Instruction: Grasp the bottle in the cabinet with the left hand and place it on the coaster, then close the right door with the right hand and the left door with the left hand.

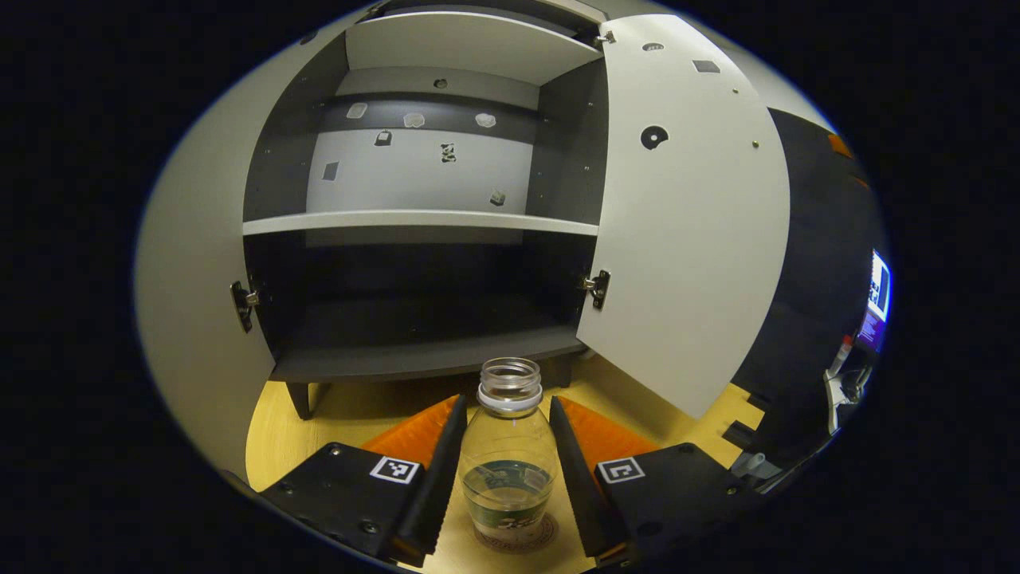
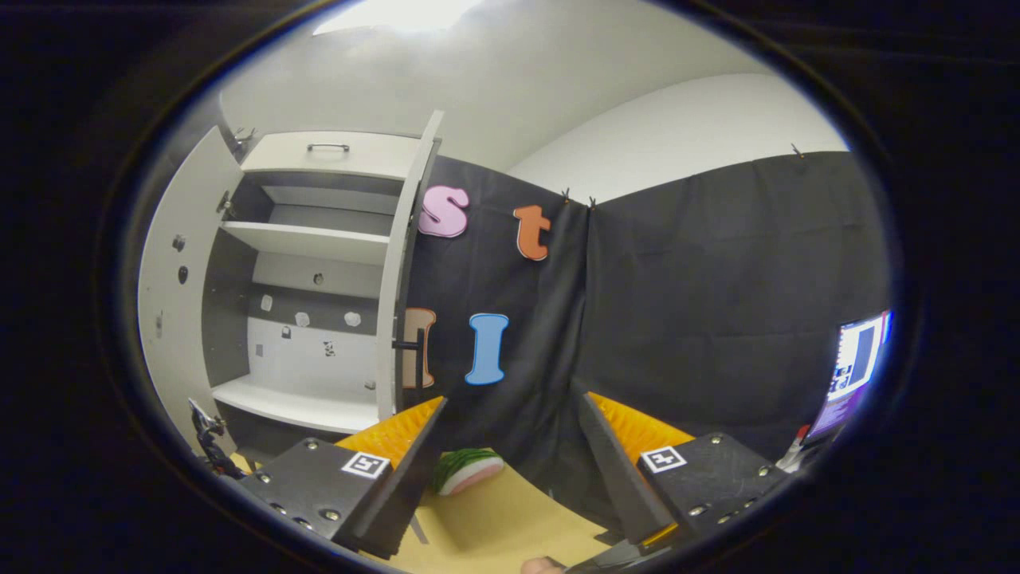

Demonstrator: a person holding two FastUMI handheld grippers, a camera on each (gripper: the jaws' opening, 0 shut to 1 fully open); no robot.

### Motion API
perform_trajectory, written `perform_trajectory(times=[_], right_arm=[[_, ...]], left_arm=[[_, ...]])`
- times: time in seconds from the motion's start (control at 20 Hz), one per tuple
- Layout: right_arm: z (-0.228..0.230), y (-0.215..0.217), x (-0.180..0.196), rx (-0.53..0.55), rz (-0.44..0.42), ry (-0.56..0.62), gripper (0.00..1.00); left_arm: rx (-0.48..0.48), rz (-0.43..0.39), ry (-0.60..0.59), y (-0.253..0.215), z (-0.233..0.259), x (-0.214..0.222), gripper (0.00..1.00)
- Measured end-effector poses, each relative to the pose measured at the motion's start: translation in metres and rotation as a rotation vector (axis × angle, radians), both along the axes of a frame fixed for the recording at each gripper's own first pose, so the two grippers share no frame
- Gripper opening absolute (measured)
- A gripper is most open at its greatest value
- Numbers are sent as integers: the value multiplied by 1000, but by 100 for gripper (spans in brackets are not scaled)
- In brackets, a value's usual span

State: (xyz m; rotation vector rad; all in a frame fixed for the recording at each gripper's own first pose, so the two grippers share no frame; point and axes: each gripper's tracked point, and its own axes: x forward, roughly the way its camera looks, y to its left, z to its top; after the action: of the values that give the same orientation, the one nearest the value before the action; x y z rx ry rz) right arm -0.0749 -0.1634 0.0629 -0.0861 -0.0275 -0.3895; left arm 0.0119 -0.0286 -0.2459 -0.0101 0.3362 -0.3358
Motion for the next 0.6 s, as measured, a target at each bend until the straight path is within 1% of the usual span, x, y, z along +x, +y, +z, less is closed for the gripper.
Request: perform_trajectory(times=[0.35,0.4,0.45,0.6], right_arm=[[1,-5,3,-4,-6,3,99],[0,-6,4,-1,-6,6,99],[-3,-6,6,1,-6,11,99],[-5,-6,10,-1,-3,20,99]], left_arm=[[19,5,32,3,-27,-4,67],[17,6,39,4,-30,-5,69],[8,8,22,4,-27,-4,67],[-14,5,34,2,-28,-4,67]])
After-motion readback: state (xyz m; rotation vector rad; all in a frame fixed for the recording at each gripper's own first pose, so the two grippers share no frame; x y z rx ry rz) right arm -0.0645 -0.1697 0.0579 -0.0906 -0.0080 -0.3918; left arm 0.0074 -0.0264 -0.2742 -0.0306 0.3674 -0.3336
